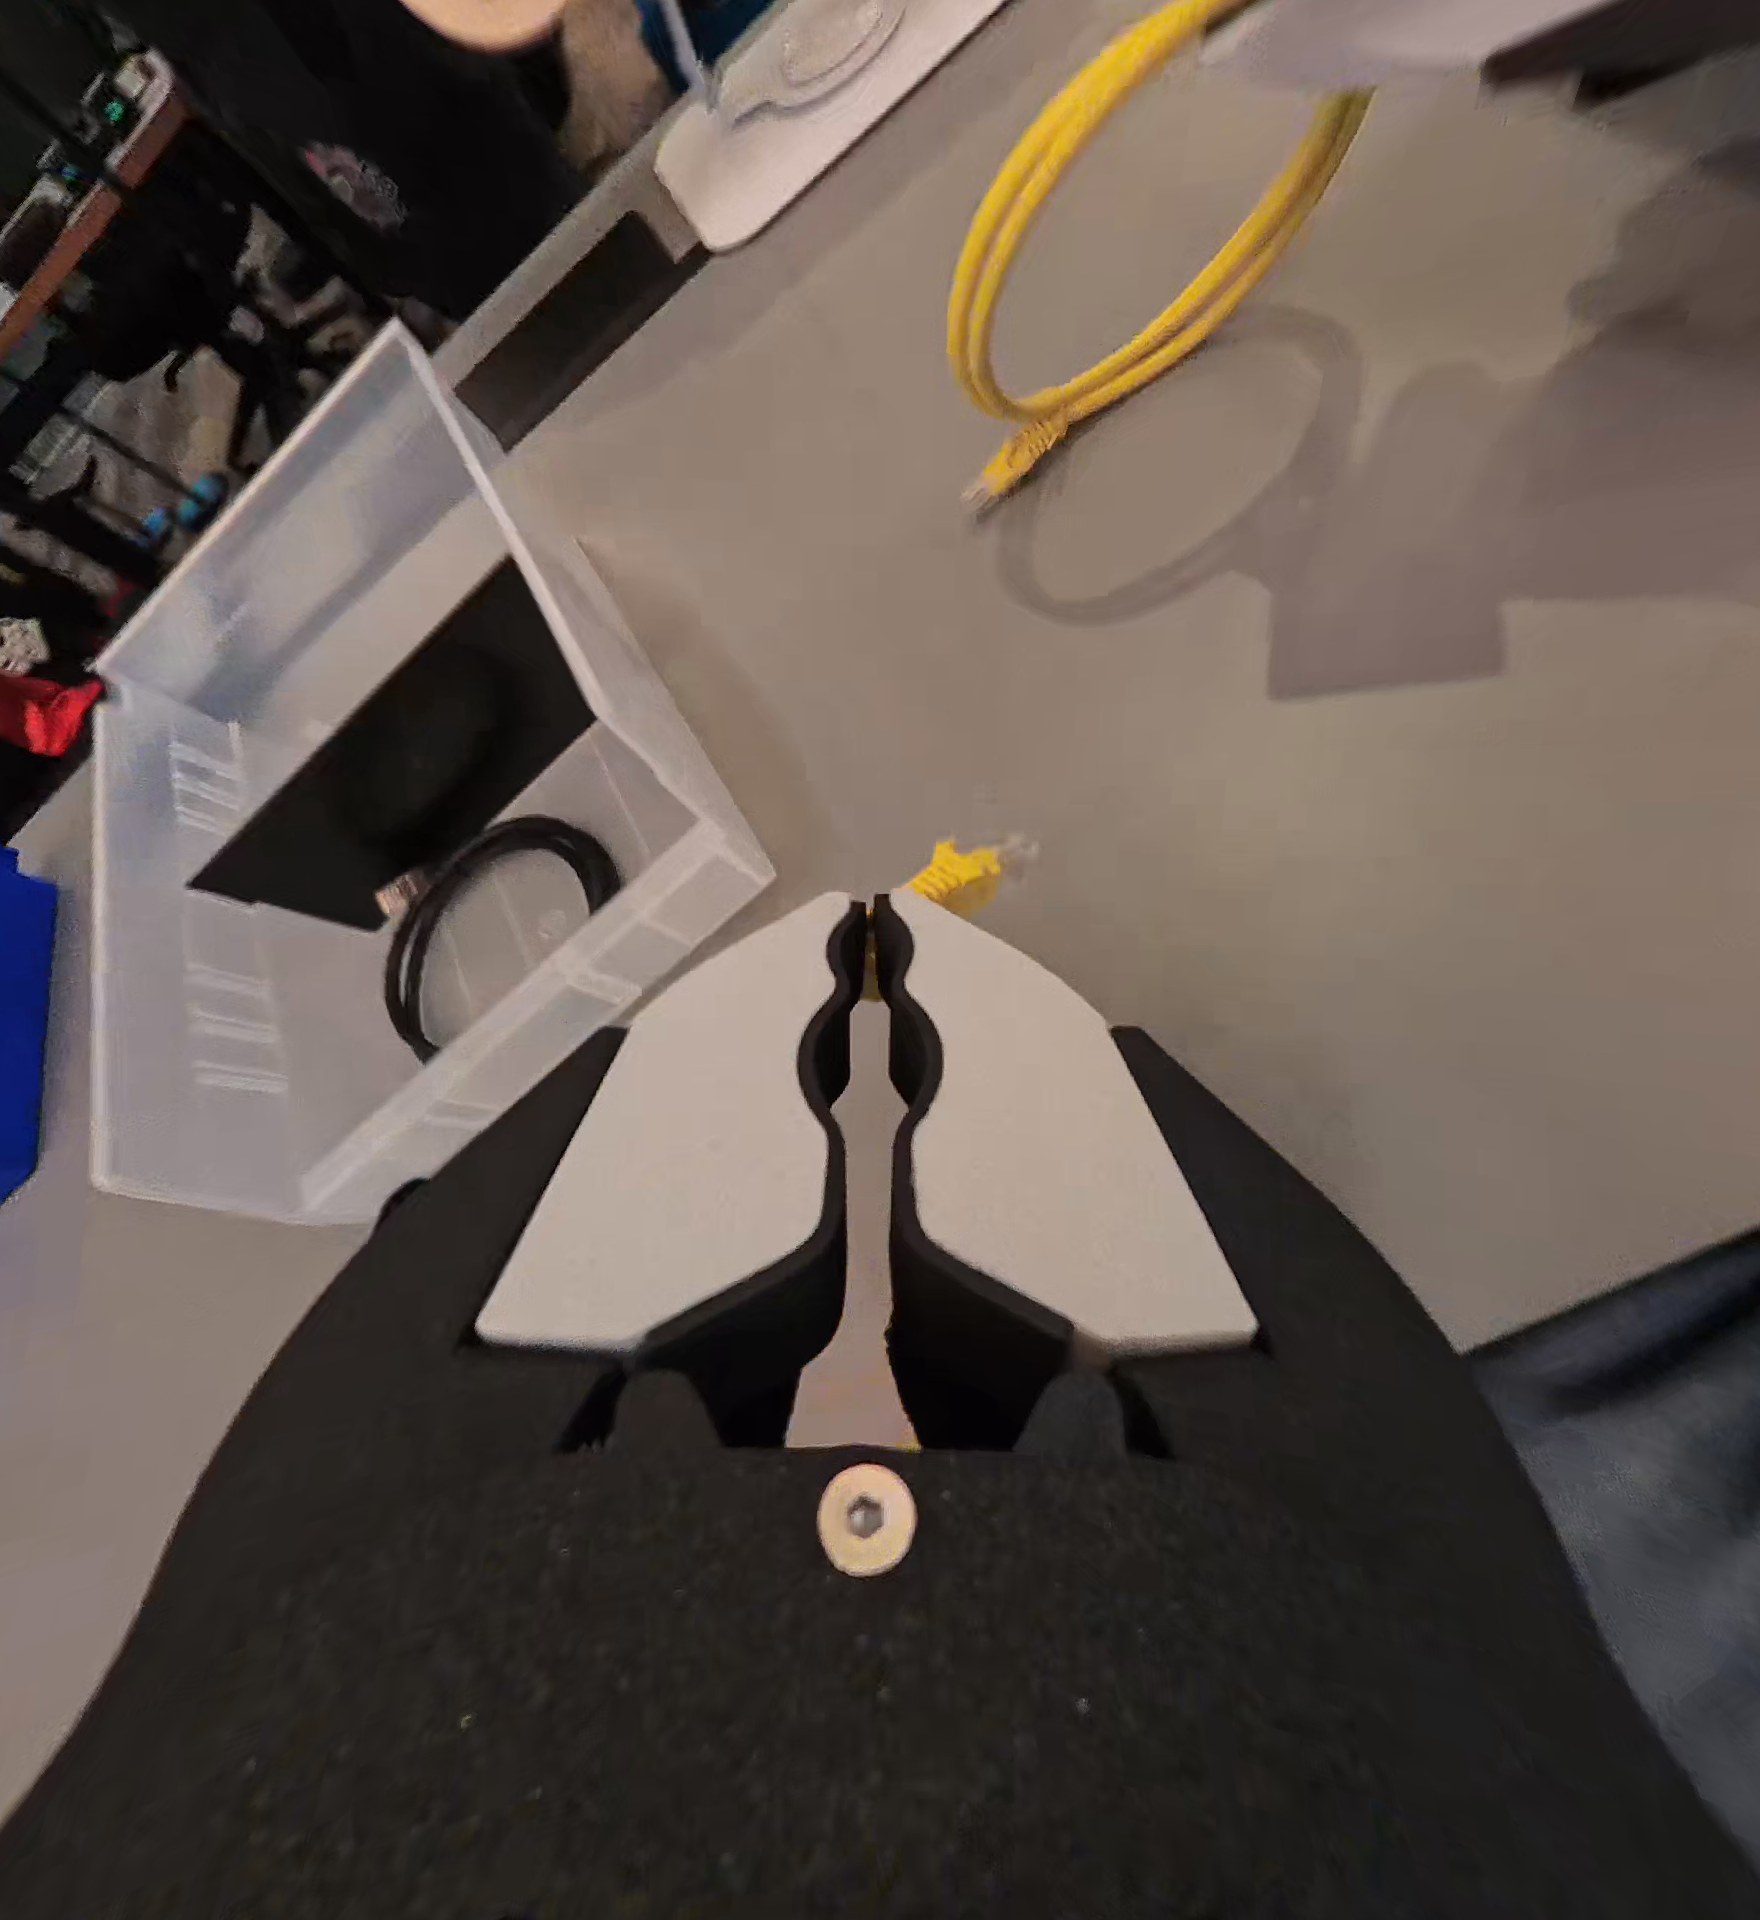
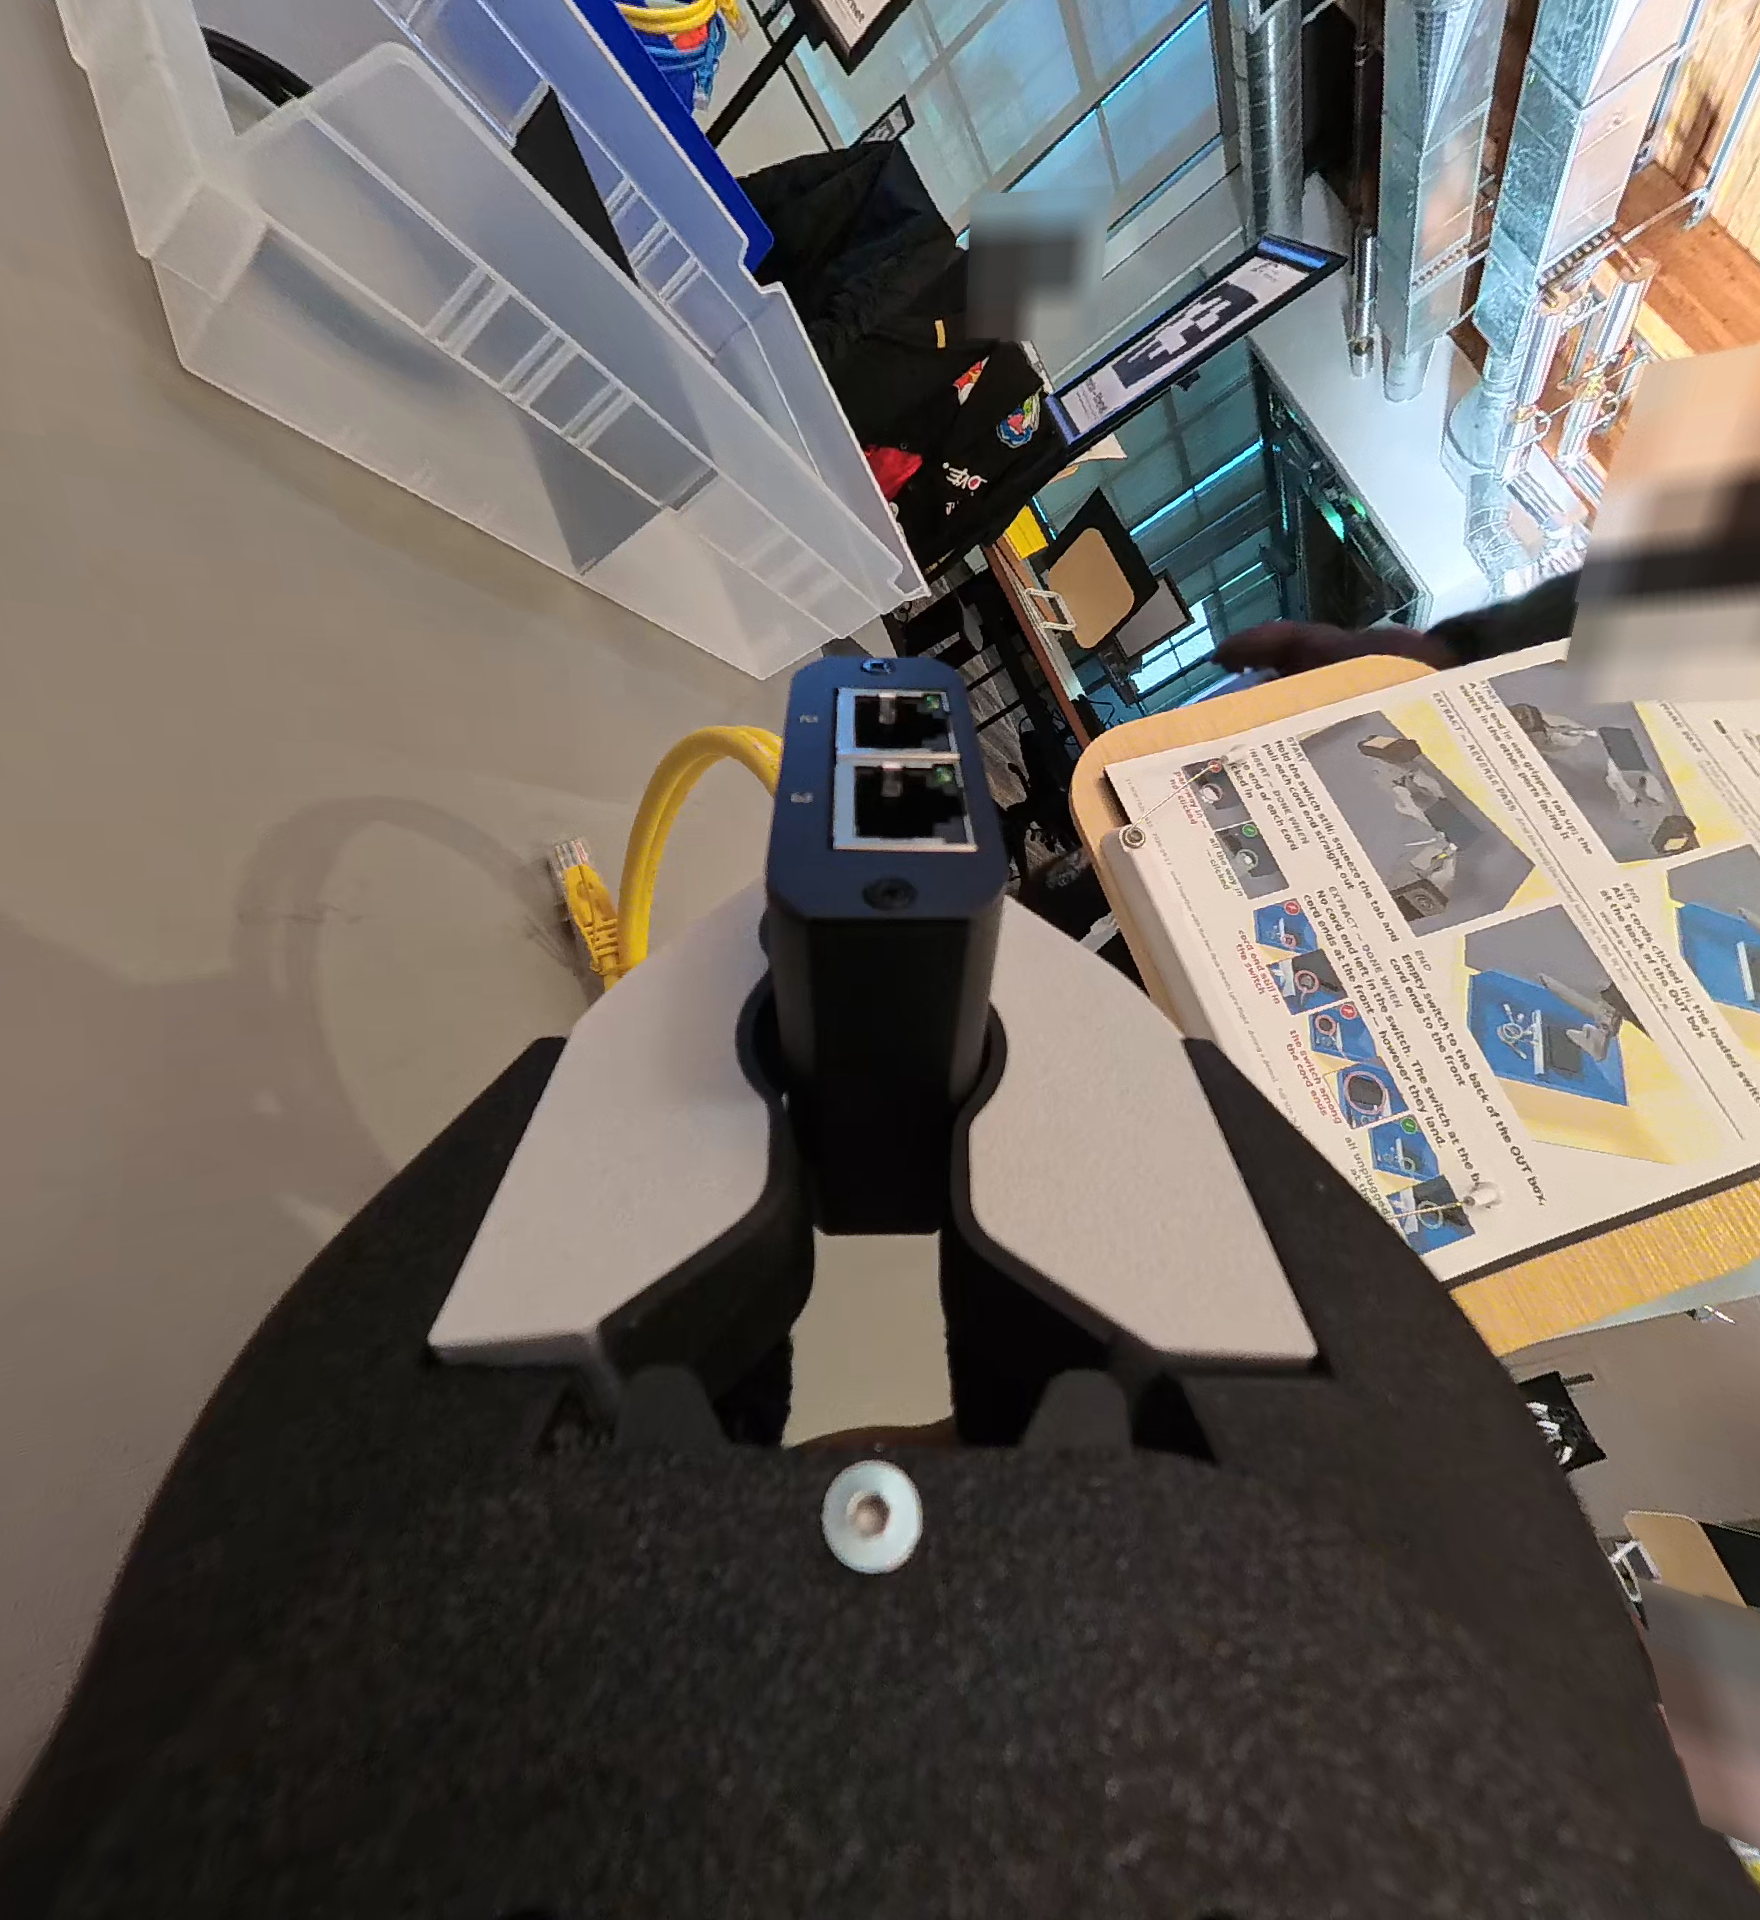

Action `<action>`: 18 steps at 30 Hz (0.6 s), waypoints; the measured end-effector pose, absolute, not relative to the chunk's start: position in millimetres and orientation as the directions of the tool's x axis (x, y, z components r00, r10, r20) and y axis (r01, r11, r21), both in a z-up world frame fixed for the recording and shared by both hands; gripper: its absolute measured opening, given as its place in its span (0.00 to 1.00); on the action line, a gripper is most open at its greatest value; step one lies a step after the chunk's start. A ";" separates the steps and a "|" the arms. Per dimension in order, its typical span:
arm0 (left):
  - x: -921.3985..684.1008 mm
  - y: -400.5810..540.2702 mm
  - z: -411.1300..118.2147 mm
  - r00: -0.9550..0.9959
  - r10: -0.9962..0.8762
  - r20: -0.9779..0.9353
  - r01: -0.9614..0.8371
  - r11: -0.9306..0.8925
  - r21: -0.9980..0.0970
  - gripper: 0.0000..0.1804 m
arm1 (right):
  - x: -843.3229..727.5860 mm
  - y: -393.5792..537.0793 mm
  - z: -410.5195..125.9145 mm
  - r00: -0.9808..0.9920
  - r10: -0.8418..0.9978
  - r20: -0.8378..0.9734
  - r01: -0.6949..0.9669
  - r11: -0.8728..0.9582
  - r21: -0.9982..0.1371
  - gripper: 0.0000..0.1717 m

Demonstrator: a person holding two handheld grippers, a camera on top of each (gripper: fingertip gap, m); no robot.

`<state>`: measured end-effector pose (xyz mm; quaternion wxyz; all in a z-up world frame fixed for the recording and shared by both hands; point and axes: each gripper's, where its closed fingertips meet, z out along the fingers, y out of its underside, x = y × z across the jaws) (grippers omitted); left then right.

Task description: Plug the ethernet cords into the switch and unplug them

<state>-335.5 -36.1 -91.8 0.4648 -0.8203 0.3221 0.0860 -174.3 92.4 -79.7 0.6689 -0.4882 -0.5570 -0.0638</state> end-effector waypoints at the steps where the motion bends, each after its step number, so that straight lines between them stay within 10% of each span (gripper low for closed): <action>1: -333.0 -35.2 -100.3 0.779 -0.432 -0.454 -0.612 -0.369 -0.700 0.01 | -174.4 92.6 -79.7 0.372 0.459 0.807 0.629 0.515 -0.583 0.15; 12: -313.9 1.6 -43.8 0.760 -0.364 -0.538 -0.631 -0.217 -0.745 0.01 | -173.6 92.3 -77.9 0.374 0.460 0.806 0.629 0.513 -0.584 0.15; 18: -273.5 -30.0 -109.1 0.715 -0.524 -0.463 -0.630 -0.195 -0.752 0.01 | -173.2 92.8 -78.9 0.373 0.459 0.806 0.631 0.511 -0.584 0.15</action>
